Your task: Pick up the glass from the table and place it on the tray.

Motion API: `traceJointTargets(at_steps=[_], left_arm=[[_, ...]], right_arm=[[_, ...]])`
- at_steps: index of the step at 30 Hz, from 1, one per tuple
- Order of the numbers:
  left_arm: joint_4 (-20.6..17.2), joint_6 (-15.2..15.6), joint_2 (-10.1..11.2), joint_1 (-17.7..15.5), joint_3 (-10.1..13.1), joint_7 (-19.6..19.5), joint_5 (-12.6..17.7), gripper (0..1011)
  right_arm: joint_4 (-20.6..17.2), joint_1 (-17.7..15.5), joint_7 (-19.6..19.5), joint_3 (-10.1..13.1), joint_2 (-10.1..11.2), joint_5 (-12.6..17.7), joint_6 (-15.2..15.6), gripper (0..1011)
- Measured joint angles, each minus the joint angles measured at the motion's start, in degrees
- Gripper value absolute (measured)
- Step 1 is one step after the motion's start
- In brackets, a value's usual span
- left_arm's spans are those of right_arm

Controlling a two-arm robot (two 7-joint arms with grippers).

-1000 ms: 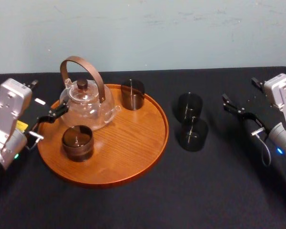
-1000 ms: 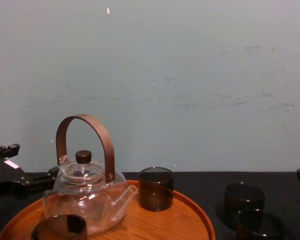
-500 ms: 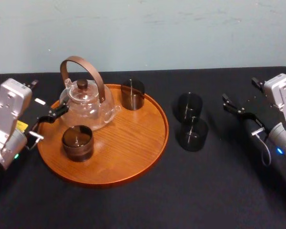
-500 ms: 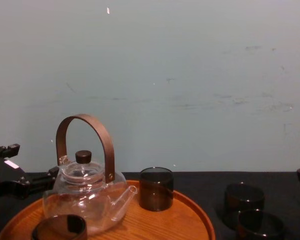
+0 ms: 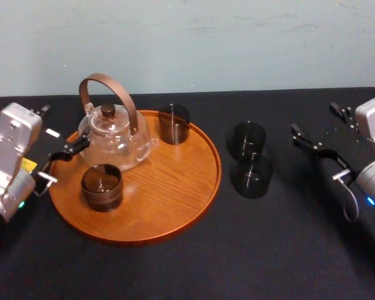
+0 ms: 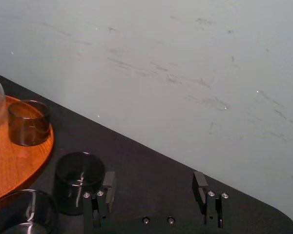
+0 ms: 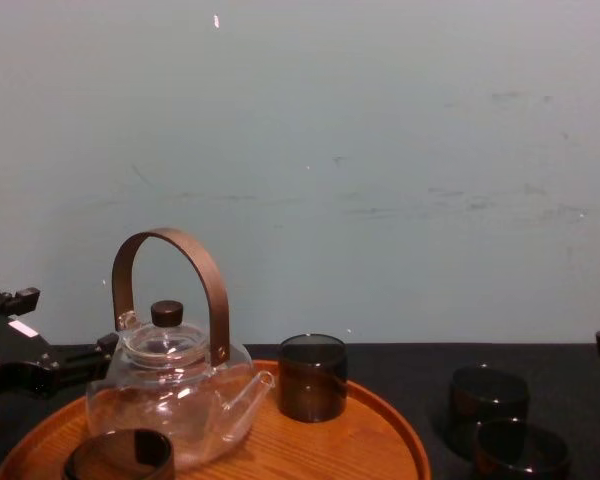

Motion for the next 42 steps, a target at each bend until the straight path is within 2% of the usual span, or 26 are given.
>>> traceJointTargets(at_steps=[10,27,34,42], left_arm=[[0.0,0.0,0.0,0.0,0.0,0.0,0.0,1001],[0.0,0.0,0.0,0.0,0.0,0.0,0.0,1001],[0.0,0.0,0.0,0.0,0.0,0.0,0.0,1001],[0.0,0.0,0.0,0.0,0.0,0.0,0.0,1001]], right_arm=[[-5.38,-4.52,2.21,1.54,0.76,1.19,0.51,1003],[-12.02,-10.78,6.03,1.82,1.13,1.31,2.39,1002],[-13.01,-12.2,7.27,1.88,0.45,1.25,2.94,1002],[-12.41,-12.52,8.99,2.2,-0.63,1.2,4.08,1002]])
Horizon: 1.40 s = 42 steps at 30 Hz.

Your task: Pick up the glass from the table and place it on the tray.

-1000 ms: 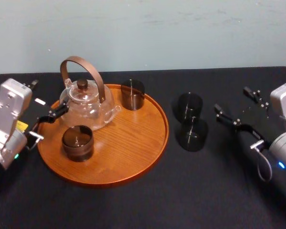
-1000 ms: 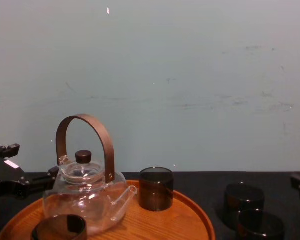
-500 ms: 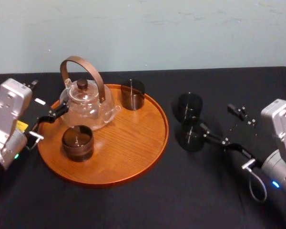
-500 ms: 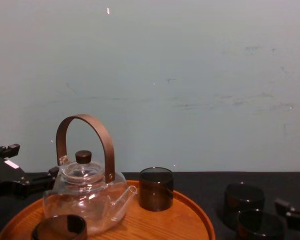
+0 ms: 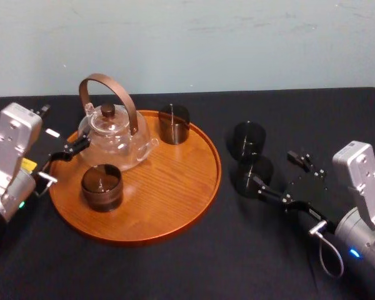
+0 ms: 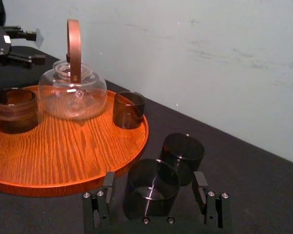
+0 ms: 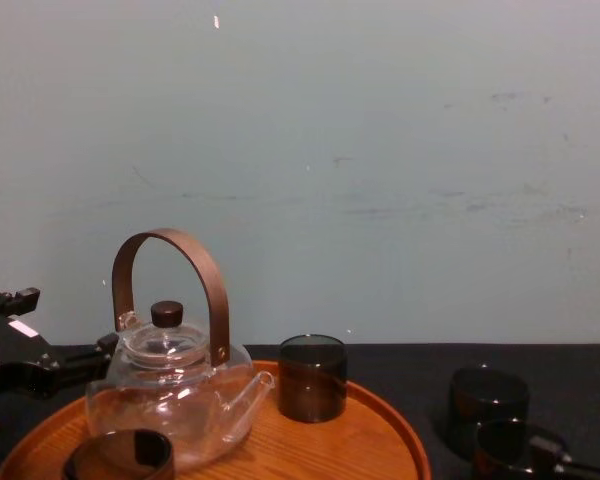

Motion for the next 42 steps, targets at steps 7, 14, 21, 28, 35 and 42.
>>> traceJointTargets(at_steps=[7,14,21,28,35,42], left_arm=[[0.0,0.0,0.0,0.0,0.0,0.0,0.0,1001],[0.0,0.0,0.0,0.0,0.0,0.0,0.0,1001],[0.0,0.0,0.0,0.0,0.0,0.0,0.0,1001],[0.0,0.0,0.0,0.0,0.0,0.0,0.0,1001],[0.0,0.0,0.0,0.0,0.0,0.0,0.0,1002],[0.0,0.0,0.0,0.0,0.0,0.0,0.0,1001]], right_arm=[[1.65,0.61,1.19,0.05,-1.14,-0.35,0.81,1002],[3.61,1.22,2.45,0.13,-2.53,-1.08,1.38,1002],[4.24,1.25,3.17,0.7,-3.3,-1.56,1.65,1002],[5.87,1.68,4.27,1.19,-4.53,-2.06,2.03,1002],[8.6,3.35,5.27,1.38,-6.17,-2.75,2.32,1002],[11.37,5.25,6.34,1.68,-7.77,-3.3,2.51,1002]])
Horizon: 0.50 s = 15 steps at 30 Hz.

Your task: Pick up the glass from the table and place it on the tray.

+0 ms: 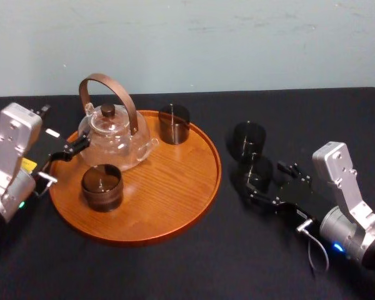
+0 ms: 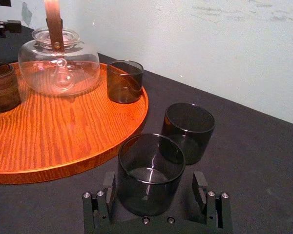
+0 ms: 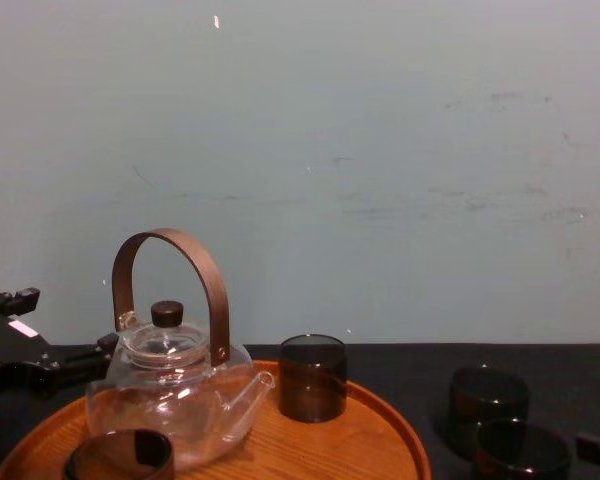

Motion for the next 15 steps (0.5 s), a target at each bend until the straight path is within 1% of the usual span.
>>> traceJointTargets(at_steps=[9,15], left_arm=[[0.0,0.0,0.0,0.0,0.0,0.0,0.0,1001],[0.0,0.0,0.0,0.0,0.0,0.0,0.0,1001]], right_arm=[[3.25,2.12,1.89,0.6,-2.01,-0.32,0.06,1003],[5.89,3.67,3.02,0.74,-3.57,-0.57,-0.48,1002]])
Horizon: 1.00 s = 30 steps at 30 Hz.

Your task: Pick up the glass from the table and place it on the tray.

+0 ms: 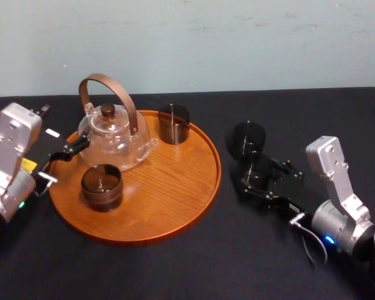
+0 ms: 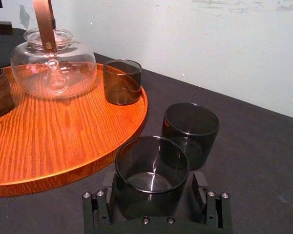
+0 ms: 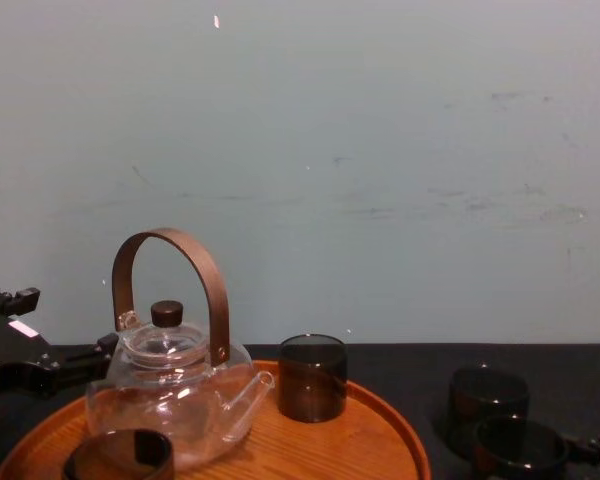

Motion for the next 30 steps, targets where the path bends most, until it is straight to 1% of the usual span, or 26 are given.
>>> traceJointTargets(at_steps=[9,30], left_arm=[[0.0,0.0,0.0,0.0,0.0,0.0,0.0,1001],[0.0,0.0,0.0,0.0,0.0,0.0,0.0,1001]], right_arm=[[3.64,1.99,0.85,0.33,-2.14,-0.98,-0.87,1002],[3.02,1.68,0.8,0.19,-1.73,-0.89,-0.88,1002]])
